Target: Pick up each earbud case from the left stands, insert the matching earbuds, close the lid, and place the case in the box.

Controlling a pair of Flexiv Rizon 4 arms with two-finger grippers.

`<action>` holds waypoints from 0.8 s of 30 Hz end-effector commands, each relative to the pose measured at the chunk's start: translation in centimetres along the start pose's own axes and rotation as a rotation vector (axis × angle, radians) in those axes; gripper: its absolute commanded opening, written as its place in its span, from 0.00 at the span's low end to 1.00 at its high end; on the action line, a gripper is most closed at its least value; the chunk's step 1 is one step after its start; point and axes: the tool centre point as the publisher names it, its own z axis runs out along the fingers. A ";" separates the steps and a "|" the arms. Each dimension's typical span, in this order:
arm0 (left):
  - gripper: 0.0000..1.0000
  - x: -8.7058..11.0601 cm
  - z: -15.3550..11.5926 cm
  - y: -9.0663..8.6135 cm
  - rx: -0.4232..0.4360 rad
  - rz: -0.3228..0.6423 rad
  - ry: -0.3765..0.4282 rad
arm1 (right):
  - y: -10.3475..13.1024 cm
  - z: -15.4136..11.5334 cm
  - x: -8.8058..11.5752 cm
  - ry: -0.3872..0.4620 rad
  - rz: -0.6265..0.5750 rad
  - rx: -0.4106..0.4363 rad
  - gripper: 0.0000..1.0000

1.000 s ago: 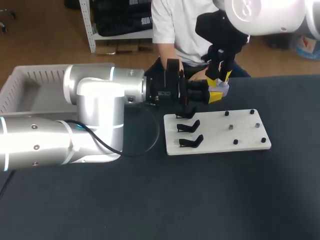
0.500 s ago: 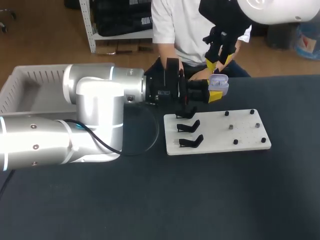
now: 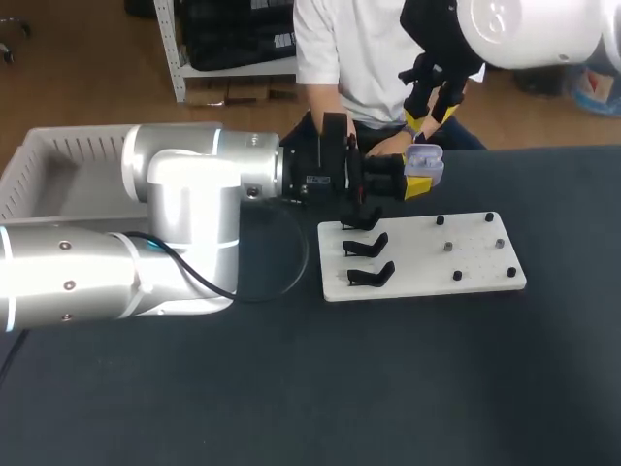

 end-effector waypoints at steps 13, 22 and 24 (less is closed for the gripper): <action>0.00 0.1 0.0 0.0 -0.002 0.002 -0.004 | 0.2 1.1 1.8 0.041 0.044 -0.016 0.42; 0.00 0.1 0.0 0.0 -0.002 0.002 -0.004 | 1.1 0.9 3.3 0.036 0.056 -0.047 0.42; 0.00 0.1 0.0 0.0 -0.002 0.002 -0.004 | 1.1 0.8 3.4 0.025 0.071 -0.051 0.42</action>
